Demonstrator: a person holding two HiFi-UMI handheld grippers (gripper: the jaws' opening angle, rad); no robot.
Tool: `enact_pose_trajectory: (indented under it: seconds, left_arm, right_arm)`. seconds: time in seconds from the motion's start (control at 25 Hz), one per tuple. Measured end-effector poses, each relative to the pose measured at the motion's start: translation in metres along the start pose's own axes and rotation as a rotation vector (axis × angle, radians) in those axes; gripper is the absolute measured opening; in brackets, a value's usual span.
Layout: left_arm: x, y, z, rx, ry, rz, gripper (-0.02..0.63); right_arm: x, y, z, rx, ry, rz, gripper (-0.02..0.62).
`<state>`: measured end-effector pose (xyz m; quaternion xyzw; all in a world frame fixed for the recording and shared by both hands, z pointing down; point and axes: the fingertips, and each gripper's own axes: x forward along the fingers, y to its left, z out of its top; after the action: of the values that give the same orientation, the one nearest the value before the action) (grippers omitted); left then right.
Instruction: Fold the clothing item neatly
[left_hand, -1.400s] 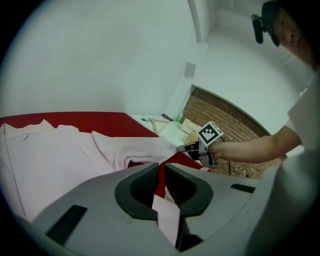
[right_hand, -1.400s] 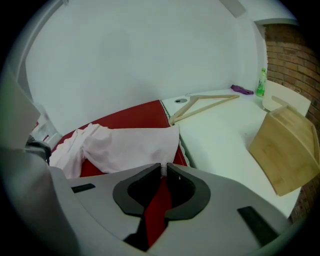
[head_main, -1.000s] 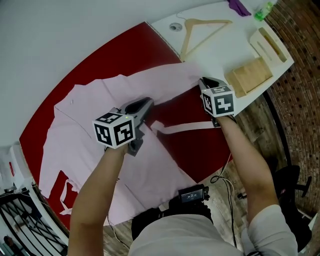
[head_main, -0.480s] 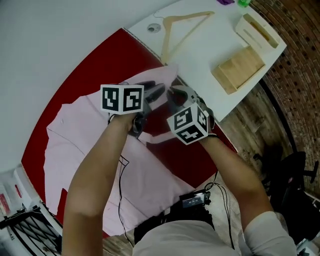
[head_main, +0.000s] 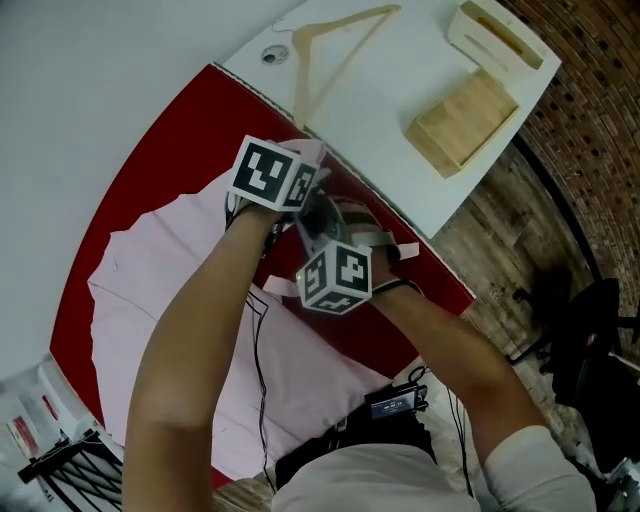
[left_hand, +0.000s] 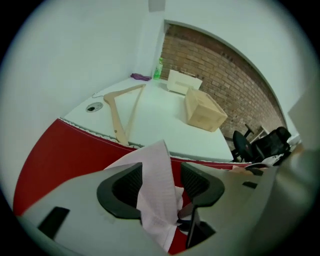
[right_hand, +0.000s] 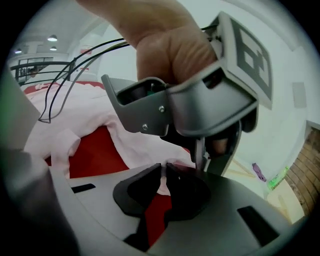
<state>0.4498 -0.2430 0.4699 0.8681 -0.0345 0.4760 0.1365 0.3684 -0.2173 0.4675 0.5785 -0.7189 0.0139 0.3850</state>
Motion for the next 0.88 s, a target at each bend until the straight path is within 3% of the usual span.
enact_pose_trajectory:
  seconds: [0.16,0.2,0.24,0.28,0.52,0.76,0.88]
  left_arm:
    - [0.009,0.011,-0.008,0.092,0.052,0.098,0.217]
    - [0.009,0.014,-0.009,0.104,0.05,0.114,0.184]
    - [0.006,0.017,-0.008,0.098,0.034,0.121,0.086]
    - [0.003,0.02,-0.006,0.072,0.001,0.117,0.023]
    - [-0.041,0.026,0.02,-0.215,-0.276,-0.029,0.018]
    - [-0.096,0.038,0.022,-0.332,-0.425,-0.12,0.018]
    - [-0.122,0.04,0.022,-0.352,-0.482,-0.155,0.017]
  right_arm:
    - [0.001,0.008,0.003,-0.025,-0.007,-0.005,0.044]
    - [0.0,0.009,0.004,-0.03,-0.012,-0.008,0.044]
    - [-0.001,0.008,0.005,-0.03,-0.016,-0.012,0.044]
    - [-0.003,0.007,0.006,-0.026,-0.019,-0.017,0.044]
    - [-0.021,-0.016,0.016,0.048,-0.048,-0.078,0.044]
    - [-0.039,-0.024,0.055,0.116,-0.124,-0.1,0.044]
    - [-0.047,-0.023,0.075,0.142,-0.157,-0.104,0.044]
